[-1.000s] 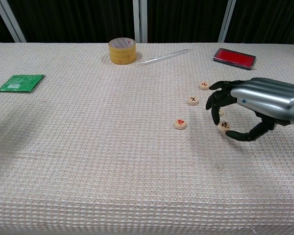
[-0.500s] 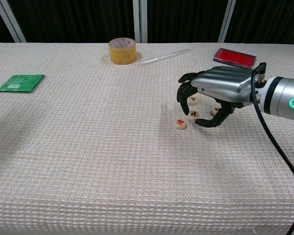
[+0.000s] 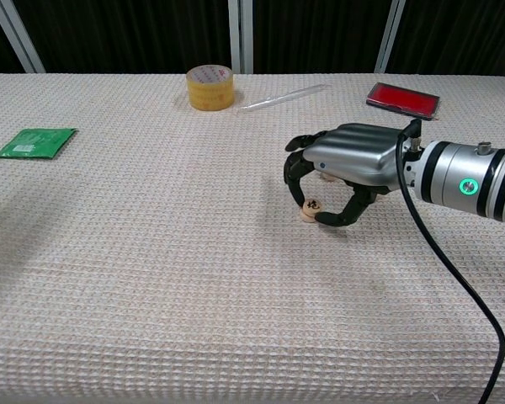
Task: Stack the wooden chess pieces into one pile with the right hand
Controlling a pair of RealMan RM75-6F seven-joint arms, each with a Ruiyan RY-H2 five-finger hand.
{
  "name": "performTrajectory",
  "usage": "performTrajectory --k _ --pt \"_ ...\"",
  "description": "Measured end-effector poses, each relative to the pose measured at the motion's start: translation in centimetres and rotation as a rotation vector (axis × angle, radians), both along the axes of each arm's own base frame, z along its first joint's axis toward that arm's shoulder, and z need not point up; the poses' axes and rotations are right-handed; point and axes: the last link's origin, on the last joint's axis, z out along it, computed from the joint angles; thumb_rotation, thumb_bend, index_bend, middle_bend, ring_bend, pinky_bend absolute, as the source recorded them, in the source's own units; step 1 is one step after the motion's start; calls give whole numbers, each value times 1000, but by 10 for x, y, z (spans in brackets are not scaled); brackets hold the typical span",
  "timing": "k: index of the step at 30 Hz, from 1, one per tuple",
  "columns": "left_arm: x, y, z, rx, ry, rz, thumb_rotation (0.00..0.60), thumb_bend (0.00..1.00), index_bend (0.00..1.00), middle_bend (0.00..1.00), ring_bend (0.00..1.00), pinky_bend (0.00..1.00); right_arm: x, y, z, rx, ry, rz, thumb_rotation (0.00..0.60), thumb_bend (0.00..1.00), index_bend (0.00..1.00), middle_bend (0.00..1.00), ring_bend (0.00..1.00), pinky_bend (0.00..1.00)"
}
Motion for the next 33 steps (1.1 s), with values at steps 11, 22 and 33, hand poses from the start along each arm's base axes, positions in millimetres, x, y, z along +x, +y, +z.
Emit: performTrajectory --k 11,22,33 --pt "-1 1 -1 -5 -1 3 600 50 237 187 162 214 2 -1 -1 -5 3 6 600 347 468 246 41 154" --pt "-1 1 -2 -14 -3 6 600 50 237 187 162 214 2 0 -4 1 7 3 600 345 416 241 40 146" --pt "-2 1 -1 -14 -3 7 600 51 237 185 162 214 1 3 0 -18 20 19 600 325 356 223 33 139"
